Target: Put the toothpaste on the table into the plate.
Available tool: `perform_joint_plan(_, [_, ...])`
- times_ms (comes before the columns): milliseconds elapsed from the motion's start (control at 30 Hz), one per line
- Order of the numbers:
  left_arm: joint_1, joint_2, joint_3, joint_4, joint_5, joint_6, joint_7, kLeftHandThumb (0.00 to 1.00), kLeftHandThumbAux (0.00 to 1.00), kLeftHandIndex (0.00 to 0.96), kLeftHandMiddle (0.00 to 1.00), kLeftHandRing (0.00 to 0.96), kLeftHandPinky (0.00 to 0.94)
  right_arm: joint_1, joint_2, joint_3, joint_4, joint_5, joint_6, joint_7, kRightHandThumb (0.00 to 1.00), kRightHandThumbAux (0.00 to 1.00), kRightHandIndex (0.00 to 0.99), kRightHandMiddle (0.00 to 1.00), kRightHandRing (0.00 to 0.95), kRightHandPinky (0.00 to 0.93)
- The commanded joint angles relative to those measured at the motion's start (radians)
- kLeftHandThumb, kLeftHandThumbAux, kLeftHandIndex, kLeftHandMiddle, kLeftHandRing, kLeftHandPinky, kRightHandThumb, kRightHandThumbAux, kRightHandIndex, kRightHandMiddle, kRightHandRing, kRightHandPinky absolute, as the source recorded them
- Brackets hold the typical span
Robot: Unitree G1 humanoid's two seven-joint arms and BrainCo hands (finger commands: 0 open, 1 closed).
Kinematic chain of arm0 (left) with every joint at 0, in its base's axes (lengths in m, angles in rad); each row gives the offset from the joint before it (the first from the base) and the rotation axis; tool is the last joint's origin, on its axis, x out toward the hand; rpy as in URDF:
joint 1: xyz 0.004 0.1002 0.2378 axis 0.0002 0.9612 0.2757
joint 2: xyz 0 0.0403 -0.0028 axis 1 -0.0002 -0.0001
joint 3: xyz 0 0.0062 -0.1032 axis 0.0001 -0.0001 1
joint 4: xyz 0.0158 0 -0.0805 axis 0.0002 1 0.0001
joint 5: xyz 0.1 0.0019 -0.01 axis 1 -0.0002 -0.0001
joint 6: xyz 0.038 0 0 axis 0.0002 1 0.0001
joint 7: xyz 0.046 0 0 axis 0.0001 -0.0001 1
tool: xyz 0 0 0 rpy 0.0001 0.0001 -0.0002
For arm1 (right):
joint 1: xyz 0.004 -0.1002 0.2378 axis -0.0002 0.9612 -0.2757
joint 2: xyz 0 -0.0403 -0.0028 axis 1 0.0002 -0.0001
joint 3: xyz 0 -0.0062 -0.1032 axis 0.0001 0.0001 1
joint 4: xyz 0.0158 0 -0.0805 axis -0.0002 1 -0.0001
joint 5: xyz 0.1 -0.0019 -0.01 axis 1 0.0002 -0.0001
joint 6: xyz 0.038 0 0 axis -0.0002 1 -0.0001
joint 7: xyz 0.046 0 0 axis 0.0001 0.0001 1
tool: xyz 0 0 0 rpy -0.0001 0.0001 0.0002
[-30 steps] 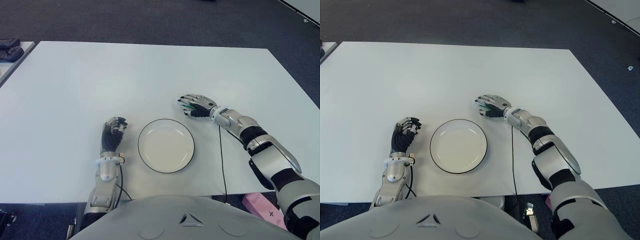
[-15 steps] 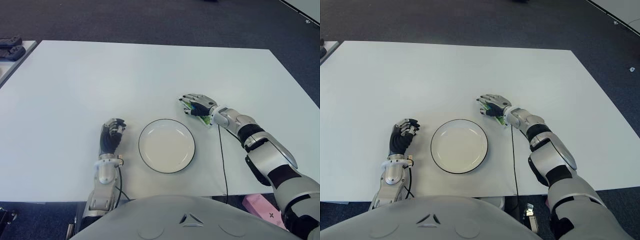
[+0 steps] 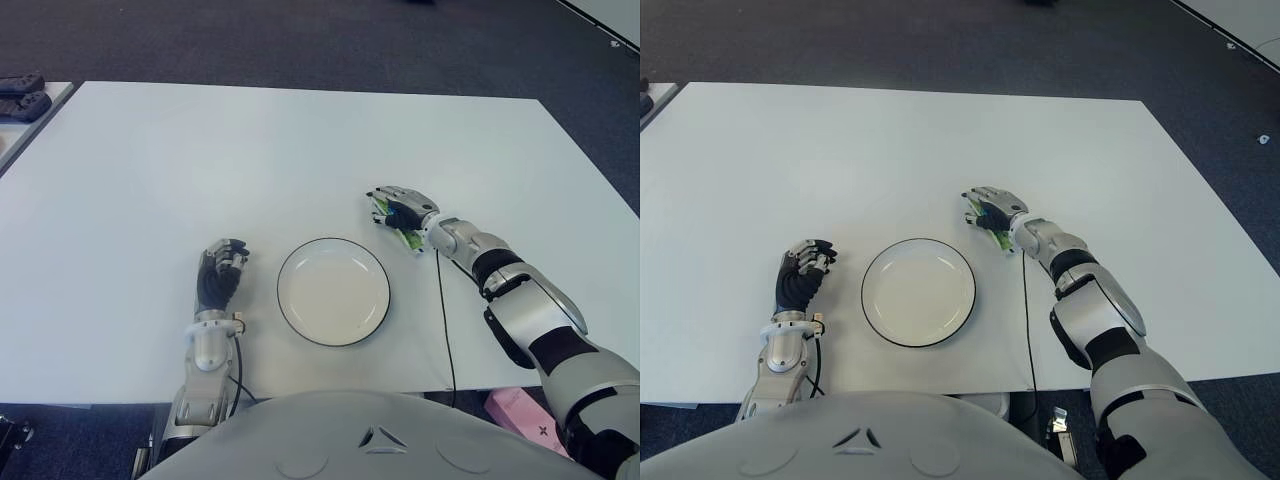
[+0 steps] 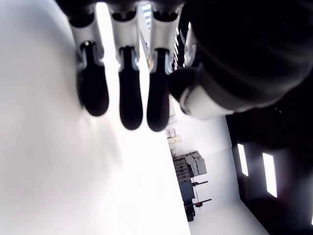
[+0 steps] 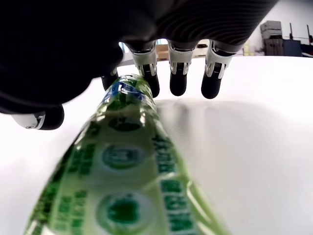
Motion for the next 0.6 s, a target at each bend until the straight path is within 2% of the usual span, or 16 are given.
perform_joint_plan(33, [0.012,0.010,0.009,-0.003,0.004,0.011,-0.001,0.702,0.724,0.426,0.485,0.501,0.523,0.077,0.014,-0.010,0.022,0.023,0.014,0.013,0.556,0.140,0.000,0.000,0.000,0.000])
perform_joint_plan(333, [0.013,0.015,0.017,-0.001,-0.007,-0.006,-0.006,0.703,0.724,0.426,0.487,0.500,0.528,0.132,0.022,-0.021,-0.020,0.057,-0.010,-0.009,0.549,0.121,0.000,0.000,0.000,0.000])
perform_joint_plan(600, [0.016,0.016,0.021,-0.010,-0.009,0.002,-0.006,0.705,0.723,0.426,0.489,0.500,0.522,0.156,0.022,-0.032,-0.038,0.079,-0.008,0.005,0.554,0.172,0.000,0.000,0.000,0.000])
